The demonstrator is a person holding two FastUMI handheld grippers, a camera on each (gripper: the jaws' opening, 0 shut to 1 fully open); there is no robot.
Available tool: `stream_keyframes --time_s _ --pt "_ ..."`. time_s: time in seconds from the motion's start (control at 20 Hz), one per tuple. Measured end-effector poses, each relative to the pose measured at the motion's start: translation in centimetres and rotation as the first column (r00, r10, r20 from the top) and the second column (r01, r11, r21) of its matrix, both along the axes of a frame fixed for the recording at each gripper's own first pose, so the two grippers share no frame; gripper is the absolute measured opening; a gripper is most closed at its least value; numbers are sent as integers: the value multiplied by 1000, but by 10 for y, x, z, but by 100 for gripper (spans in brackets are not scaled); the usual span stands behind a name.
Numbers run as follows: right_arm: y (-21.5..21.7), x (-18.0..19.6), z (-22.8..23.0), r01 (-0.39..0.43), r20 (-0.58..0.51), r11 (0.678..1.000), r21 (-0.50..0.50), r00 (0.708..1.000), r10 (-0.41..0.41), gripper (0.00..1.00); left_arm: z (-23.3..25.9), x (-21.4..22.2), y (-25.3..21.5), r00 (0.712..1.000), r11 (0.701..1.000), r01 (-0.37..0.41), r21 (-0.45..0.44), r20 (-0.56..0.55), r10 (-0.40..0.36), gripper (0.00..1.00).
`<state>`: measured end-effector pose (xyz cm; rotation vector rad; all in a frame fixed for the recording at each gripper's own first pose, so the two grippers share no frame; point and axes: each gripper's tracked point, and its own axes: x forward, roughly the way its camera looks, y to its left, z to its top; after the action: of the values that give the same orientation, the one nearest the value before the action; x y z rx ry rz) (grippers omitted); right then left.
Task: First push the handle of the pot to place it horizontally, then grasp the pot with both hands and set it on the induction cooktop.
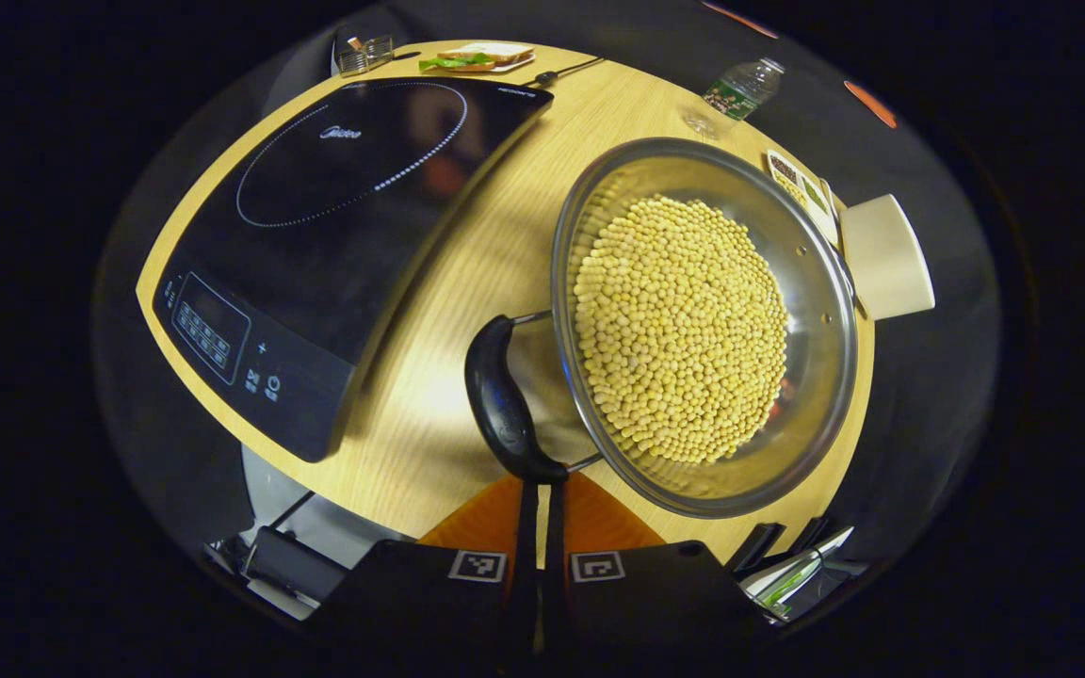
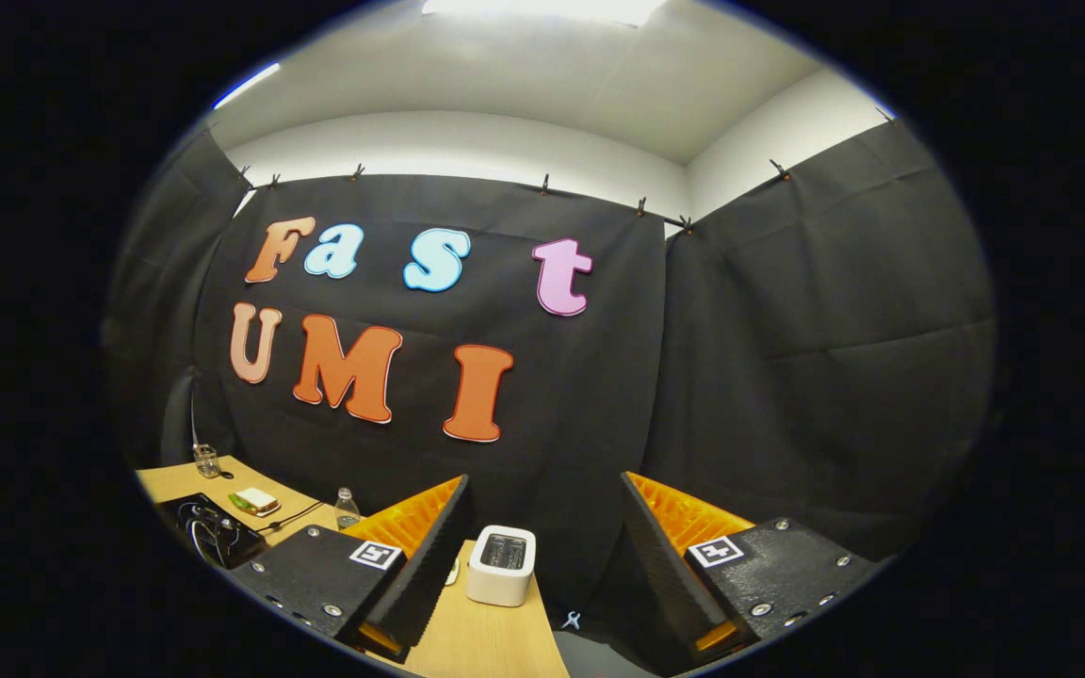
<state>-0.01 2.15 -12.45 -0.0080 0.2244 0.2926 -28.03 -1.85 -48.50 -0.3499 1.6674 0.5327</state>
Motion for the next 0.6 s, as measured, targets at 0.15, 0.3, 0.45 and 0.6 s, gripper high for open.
stream_keyframes --time_s 0.15,0.3,0.45,0.6 --pt "19 0 -5 1 -14 1000 20 1000 0 95 4 6 19 1000 1000 21 24 4 -21 12" --pt "41 3 -12 -11 -31 1000 18 999 12 95 4 16 36 999 998 38 41 17 -38 12" --pt "68 3 -16 -39 -46 999 22 998 40 95 3 23 49 999 999 29 27 37 -30 10" --pt "91 3 -21 -63 -56 998 13 996 63 95 1 37 66 995 996 80 42 55 -83 10"
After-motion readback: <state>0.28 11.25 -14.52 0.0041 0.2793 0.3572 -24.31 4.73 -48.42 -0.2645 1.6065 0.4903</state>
